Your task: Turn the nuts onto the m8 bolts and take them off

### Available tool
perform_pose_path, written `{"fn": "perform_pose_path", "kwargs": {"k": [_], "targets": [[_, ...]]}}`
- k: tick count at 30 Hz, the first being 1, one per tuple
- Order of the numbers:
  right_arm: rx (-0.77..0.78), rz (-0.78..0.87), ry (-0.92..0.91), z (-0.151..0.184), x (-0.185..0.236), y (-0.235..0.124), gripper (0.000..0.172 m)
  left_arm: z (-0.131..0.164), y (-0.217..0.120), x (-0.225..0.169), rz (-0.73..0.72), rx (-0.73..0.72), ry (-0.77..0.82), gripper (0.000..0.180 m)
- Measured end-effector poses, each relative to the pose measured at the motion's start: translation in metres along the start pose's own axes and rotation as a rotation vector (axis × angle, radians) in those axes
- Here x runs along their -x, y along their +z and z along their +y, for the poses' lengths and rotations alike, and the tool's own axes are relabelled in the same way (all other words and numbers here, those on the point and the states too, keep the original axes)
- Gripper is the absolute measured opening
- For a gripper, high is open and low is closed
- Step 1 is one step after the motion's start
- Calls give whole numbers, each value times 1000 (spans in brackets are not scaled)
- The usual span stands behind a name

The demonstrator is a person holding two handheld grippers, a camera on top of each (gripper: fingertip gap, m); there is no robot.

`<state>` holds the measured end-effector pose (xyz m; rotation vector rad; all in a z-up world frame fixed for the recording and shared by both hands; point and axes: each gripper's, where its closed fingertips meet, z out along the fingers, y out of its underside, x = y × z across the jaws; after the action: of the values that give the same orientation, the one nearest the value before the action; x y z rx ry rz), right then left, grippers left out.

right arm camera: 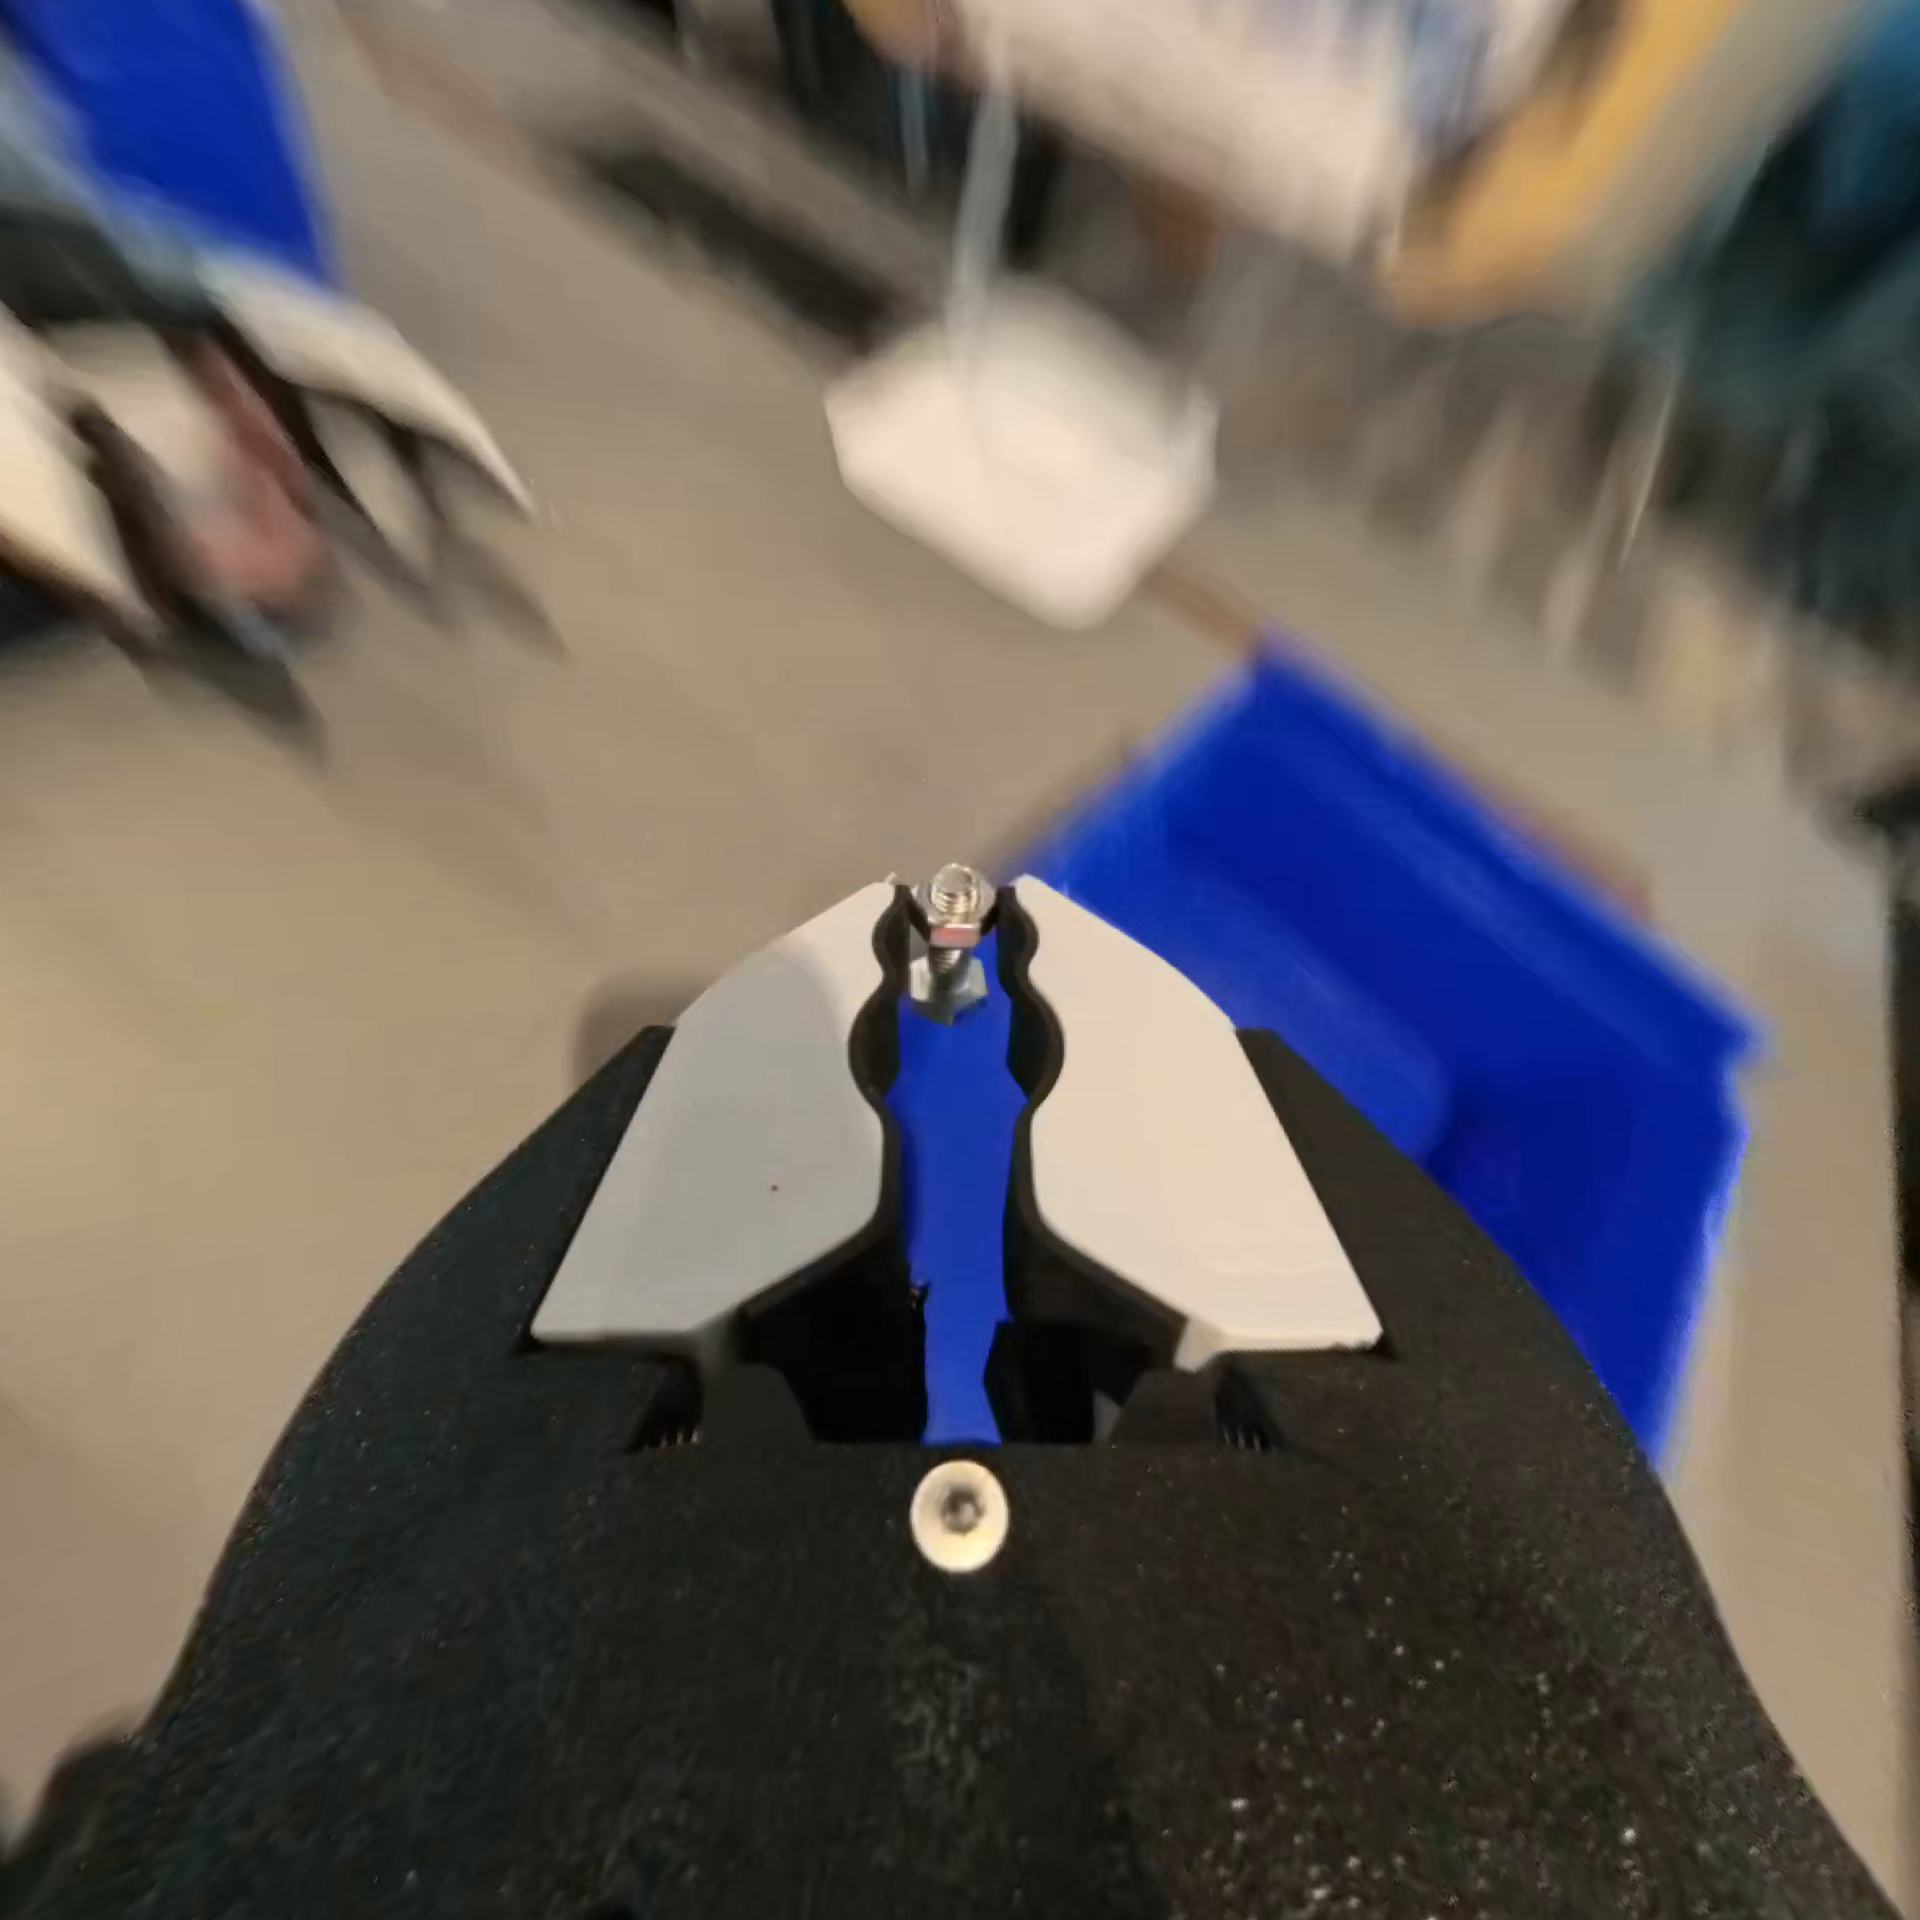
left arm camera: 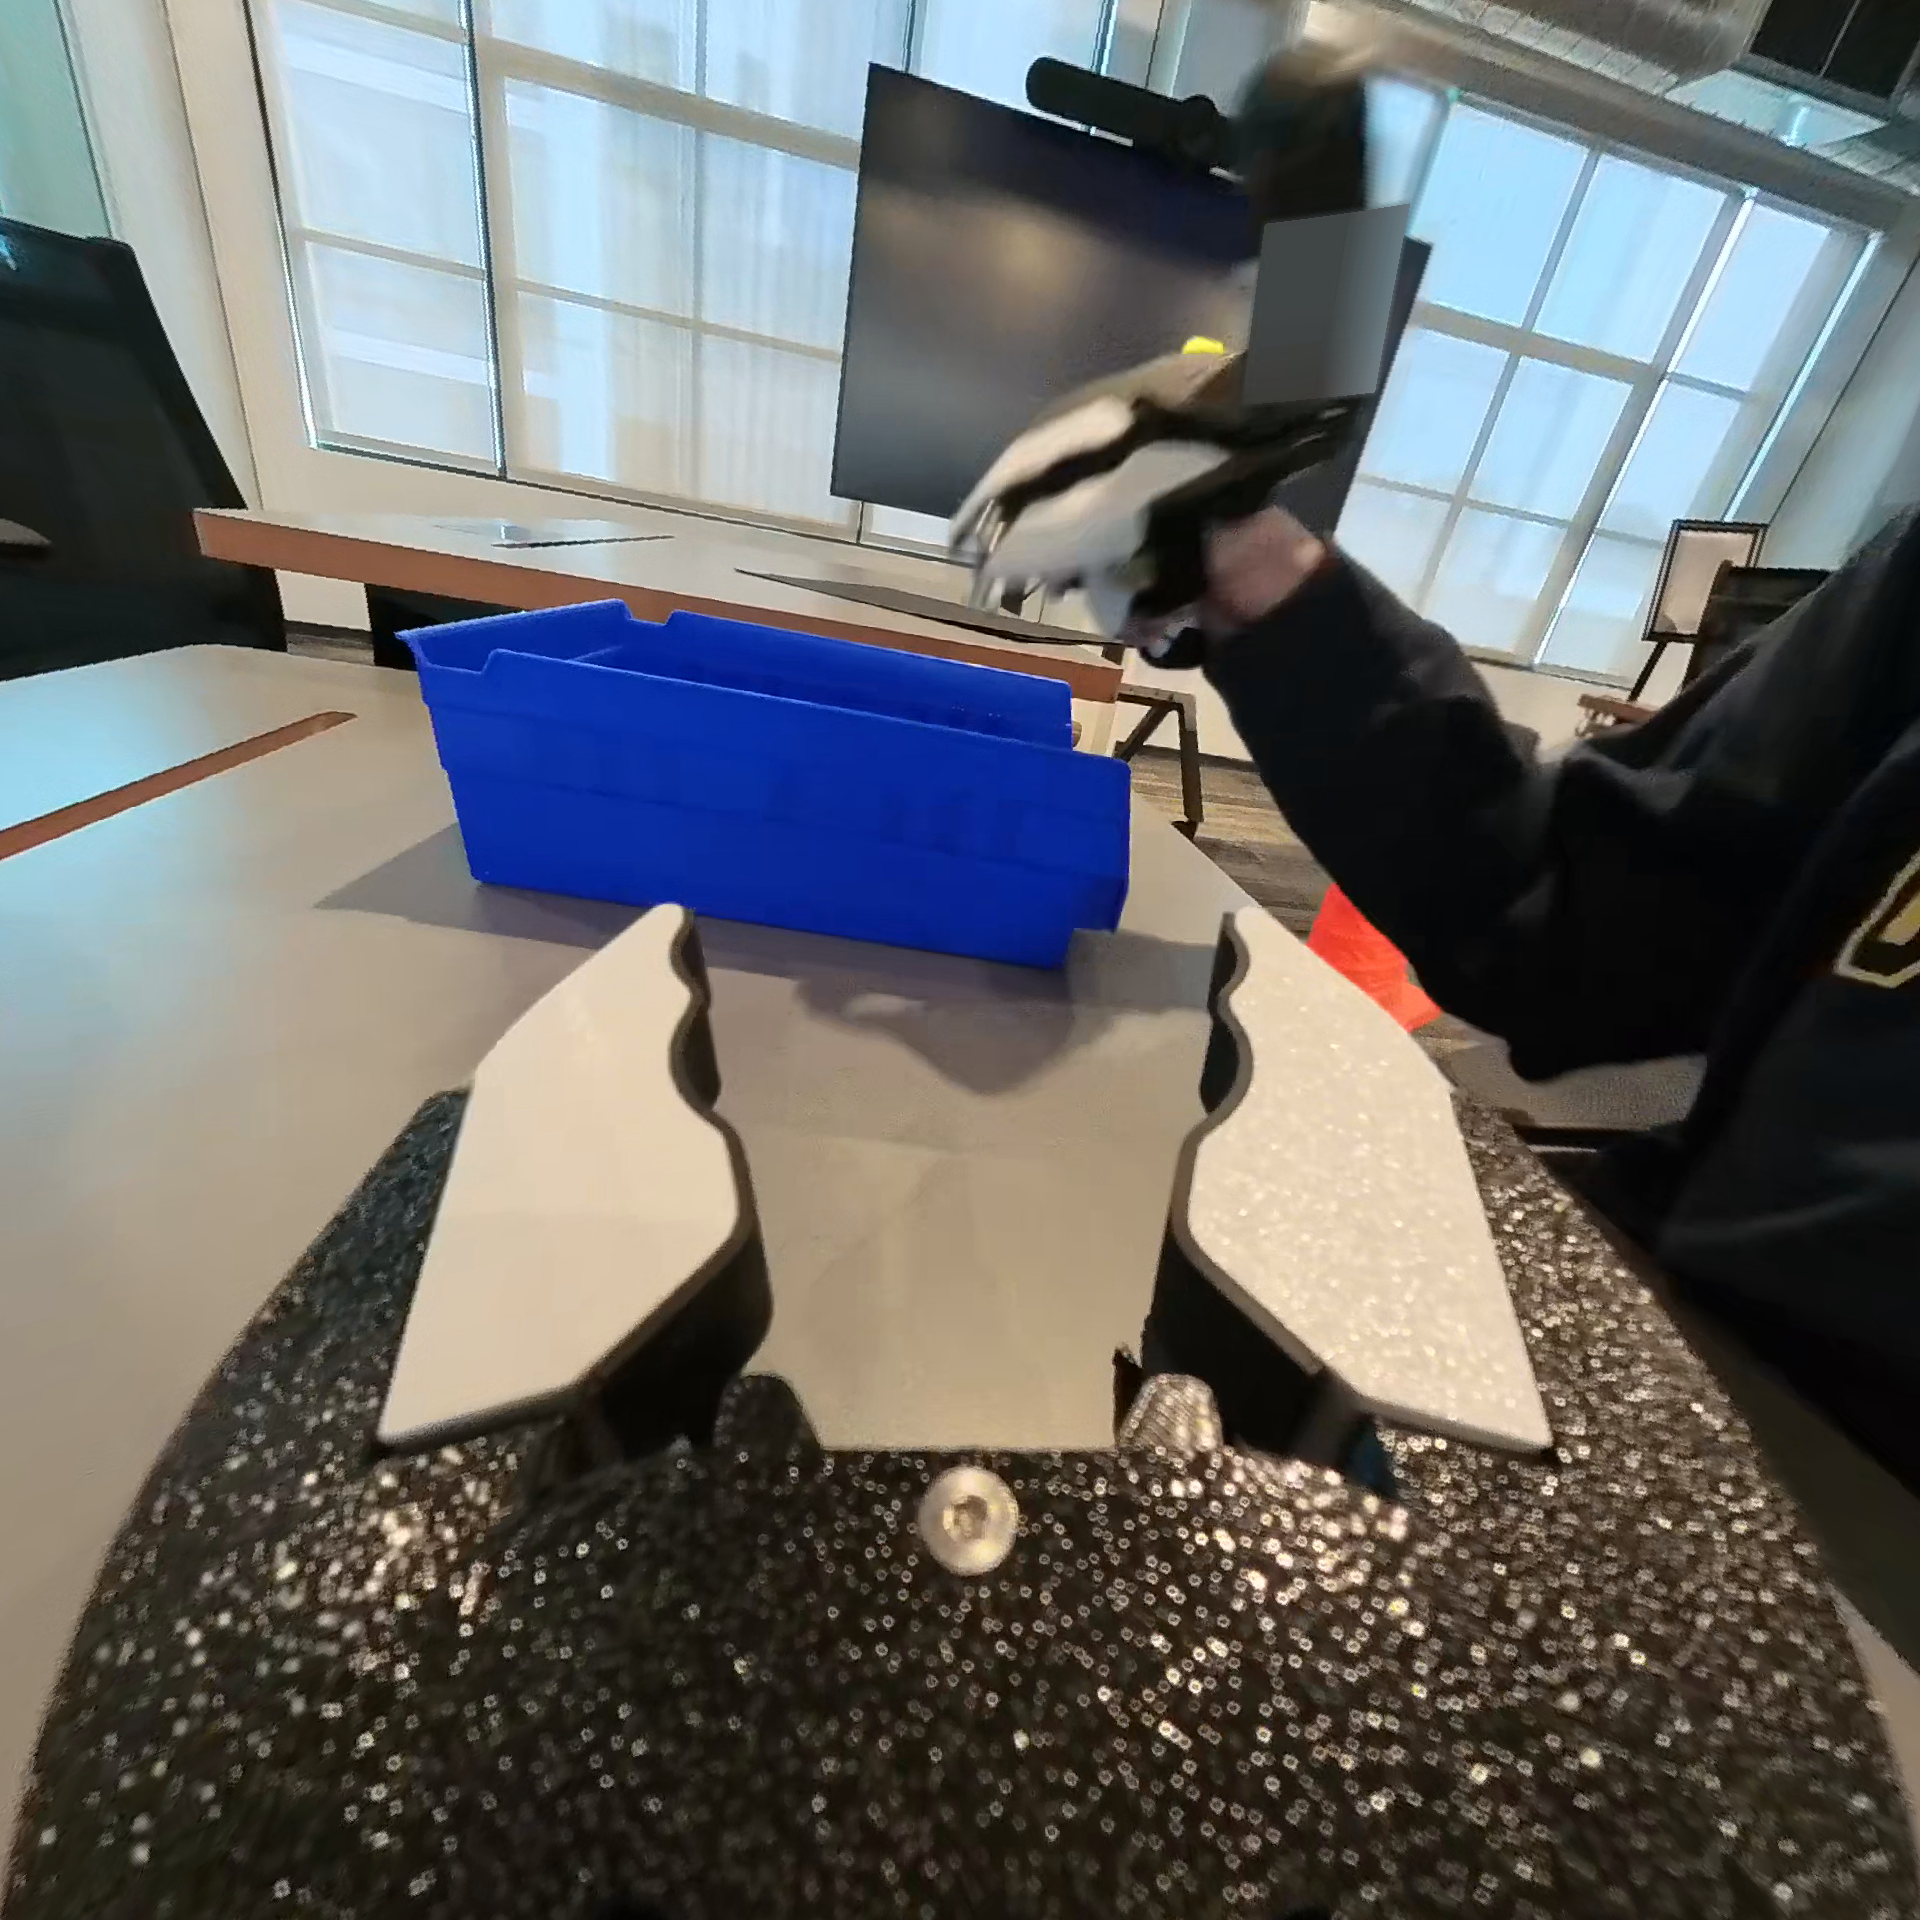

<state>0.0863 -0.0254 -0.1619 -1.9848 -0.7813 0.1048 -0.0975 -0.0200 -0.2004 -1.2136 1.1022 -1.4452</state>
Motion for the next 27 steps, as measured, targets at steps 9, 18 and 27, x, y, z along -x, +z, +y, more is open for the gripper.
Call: {"fn": "perform_pose_path", "kwargs": {"k": [9,18,27], "targets": [[777,-168,-92,138,-20,35,16,0,0,0,-4,-5,12,85],[785,-175,-40,148,-12,44,26,2,1,0,-9,19,11,88],[-127,134,171,-26,-4,-22,15,1,0,4,-38,3,1,85]]}}
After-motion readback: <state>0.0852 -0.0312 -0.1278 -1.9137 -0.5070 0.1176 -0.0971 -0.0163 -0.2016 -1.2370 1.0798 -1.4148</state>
